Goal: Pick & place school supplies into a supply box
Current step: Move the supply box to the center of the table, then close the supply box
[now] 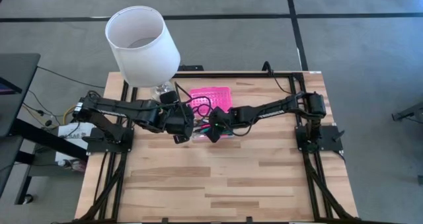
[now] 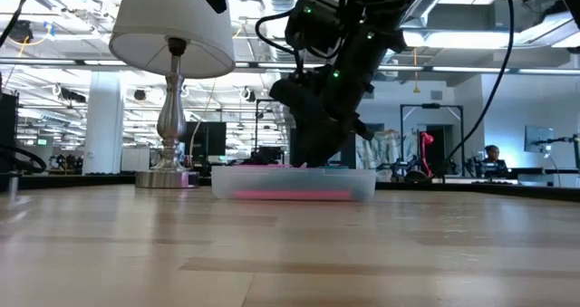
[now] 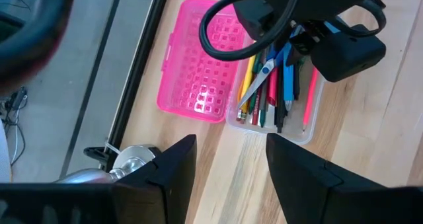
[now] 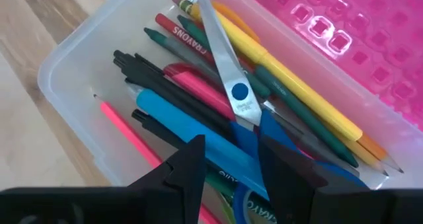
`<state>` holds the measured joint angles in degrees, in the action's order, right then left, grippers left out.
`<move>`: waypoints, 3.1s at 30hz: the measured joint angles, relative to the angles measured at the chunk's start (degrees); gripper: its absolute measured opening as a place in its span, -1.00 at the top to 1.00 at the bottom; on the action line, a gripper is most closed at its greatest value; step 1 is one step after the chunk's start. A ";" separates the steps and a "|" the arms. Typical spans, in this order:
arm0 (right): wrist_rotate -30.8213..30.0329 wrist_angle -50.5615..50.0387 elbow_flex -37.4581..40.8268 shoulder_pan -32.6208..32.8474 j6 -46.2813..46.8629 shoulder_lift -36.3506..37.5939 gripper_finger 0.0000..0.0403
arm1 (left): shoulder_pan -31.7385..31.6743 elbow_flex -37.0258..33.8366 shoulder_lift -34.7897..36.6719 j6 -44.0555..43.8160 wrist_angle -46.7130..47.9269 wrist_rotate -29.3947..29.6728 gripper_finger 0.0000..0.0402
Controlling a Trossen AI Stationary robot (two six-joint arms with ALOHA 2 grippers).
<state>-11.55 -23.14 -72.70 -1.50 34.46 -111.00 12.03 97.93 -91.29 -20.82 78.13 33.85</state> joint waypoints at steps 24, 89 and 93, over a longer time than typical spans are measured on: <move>0.94 -3.76 0.02 5.82 -3.56 -0.09 0.33 | 0.00 0.00 -0.02 0.04 0.02 1.07 0.11; -19.53 -20.45 0.06 31.38 16.53 12.95 0.33 | -15.04 0.04 -17.50 37.86 -17.55 -31.46 0.11; -20.67 -21.01 0.06 33.07 26.94 13.57 0.33 | -15.06 0.00 -21.79 40.52 -17.08 -31.64 0.11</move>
<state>-32.22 -44.15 -72.64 31.57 61.39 -97.43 -3.03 97.93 -113.07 19.70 61.05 2.21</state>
